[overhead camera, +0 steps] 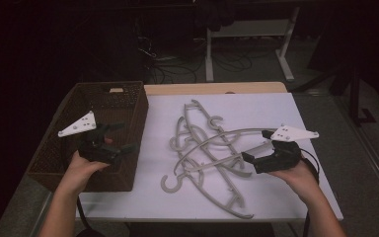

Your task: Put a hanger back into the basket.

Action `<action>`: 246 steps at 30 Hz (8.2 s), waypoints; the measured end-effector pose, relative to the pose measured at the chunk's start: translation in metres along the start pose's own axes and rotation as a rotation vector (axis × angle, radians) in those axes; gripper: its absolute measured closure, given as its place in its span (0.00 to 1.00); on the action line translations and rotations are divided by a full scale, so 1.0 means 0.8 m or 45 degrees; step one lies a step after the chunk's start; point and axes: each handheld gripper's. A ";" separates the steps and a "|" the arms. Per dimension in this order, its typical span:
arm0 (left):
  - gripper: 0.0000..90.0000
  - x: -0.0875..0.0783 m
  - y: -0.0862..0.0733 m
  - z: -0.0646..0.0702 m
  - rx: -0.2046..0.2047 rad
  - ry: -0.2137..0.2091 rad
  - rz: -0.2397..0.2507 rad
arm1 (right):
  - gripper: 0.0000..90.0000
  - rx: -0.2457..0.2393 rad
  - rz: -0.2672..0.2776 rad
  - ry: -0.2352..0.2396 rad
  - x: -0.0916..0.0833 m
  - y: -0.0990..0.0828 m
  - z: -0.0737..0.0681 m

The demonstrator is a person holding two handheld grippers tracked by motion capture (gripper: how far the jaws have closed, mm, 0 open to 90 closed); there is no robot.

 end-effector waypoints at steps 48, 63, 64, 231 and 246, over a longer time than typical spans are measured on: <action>0.00 0.184 0.022 0.041 0.047 -0.188 -0.075 | 0.98 0.136 -0.332 -0.196 0.062 -0.014 0.049; 0.00 0.190 0.019 0.041 0.052 -0.188 -0.102 | 0.99 0.129 -0.424 -0.223 0.083 -0.039 0.056; 0.00 0.191 0.019 0.040 0.055 -0.187 -0.108 | 0.99 0.129 -0.428 -0.223 0.083 -0.039 0.056; 0.70 0.291 -0.058 0.060 -0.220 -0.366 -0.654 | 0.99 0.044 -0.540 -0.094 0.074 -0.036 0.039; 0.77 0.282 -0.030 0.059 -0.226 -0.373 -0.567 | 0.99 0.043 -0.561 -0.086 0.073 -0.040 0.041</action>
Point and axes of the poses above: each handheld gripper's, and its own axes: x roughly forward along the jaws, y roughly out of its top, z roughly to its right, and after that the axes turned 9 degrees about x, right-handed
